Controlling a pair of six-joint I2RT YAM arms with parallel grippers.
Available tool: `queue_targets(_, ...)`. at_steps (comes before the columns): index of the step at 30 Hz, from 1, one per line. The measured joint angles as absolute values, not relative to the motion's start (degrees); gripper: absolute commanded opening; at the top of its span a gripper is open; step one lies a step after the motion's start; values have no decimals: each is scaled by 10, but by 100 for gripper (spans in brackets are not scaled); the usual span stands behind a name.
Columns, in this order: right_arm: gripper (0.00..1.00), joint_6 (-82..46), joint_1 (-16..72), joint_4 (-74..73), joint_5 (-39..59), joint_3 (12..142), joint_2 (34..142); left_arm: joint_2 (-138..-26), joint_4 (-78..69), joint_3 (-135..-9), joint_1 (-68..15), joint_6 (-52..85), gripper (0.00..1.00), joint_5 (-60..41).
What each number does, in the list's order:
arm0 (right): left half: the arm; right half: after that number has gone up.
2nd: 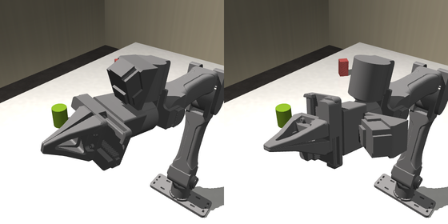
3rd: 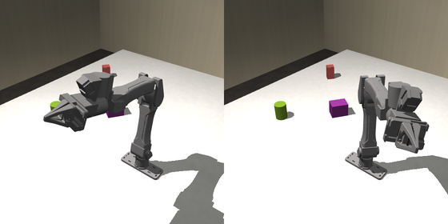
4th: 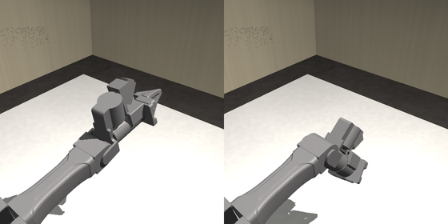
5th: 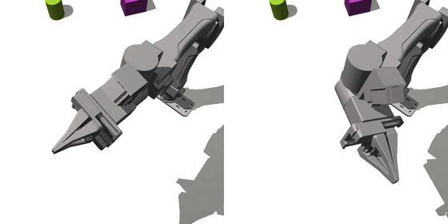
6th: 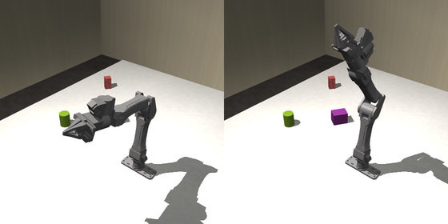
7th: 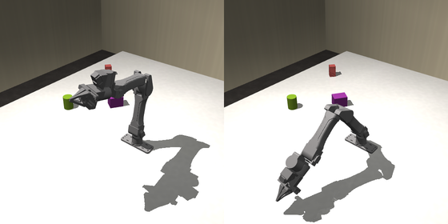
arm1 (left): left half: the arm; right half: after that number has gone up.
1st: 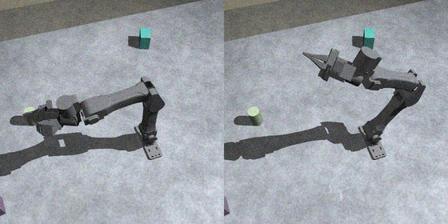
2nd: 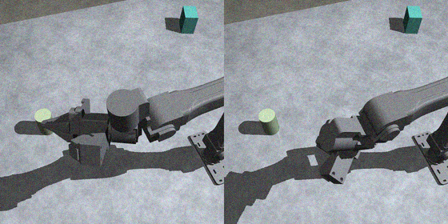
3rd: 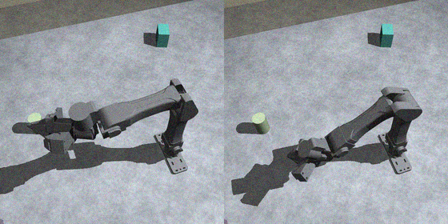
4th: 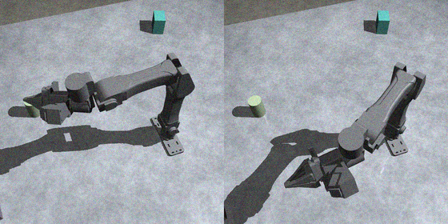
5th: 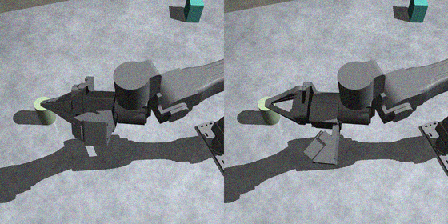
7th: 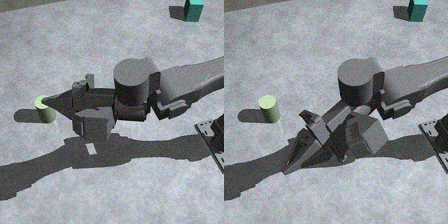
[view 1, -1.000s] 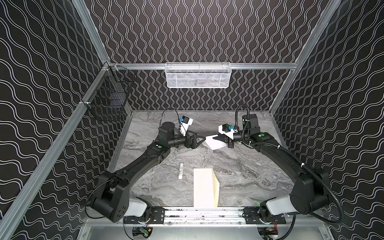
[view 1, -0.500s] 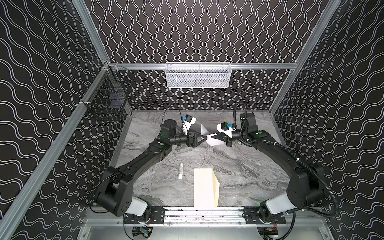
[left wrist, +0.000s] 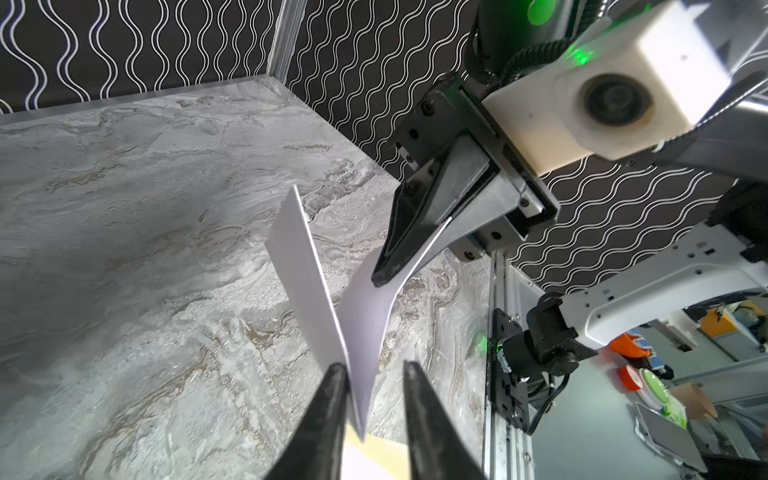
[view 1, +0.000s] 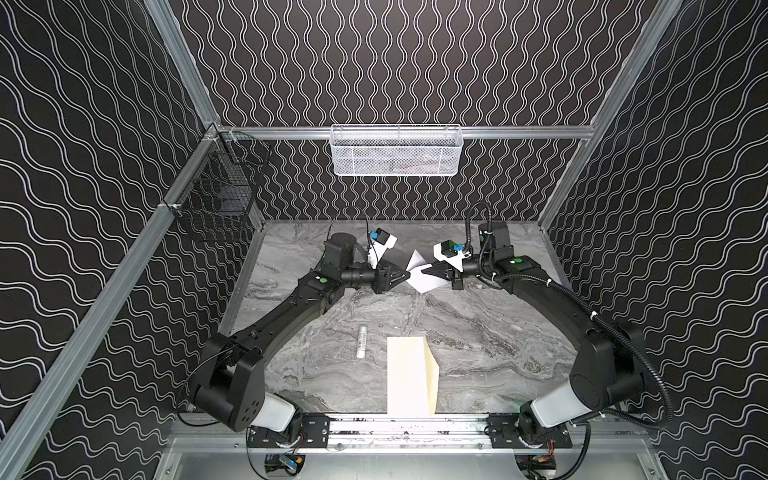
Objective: Place the letter into the envelope and seal it
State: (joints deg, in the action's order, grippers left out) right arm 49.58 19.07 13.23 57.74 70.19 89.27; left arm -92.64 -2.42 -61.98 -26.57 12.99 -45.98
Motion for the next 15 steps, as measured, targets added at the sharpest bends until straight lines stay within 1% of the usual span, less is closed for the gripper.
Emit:
queue_targets(4, 0, 496, 191, 133, 579, 704, 897, -936, 10, -643, -276, 101, 26, -449)
queue_targets(6, 0, 496, 191, 134, 580, 707, 900, -941, 27, -657, -283, 84, 26, -441)
queue_targets(11, 0, 496, 191, 135, 581, 709, 903, -949, 75, -680, -289, 40, 16, -421)
queue_targets(15, 0, 500, 192, 139, 581, 711, 907, -952, 104, -691, -289, 18, 5, -406)
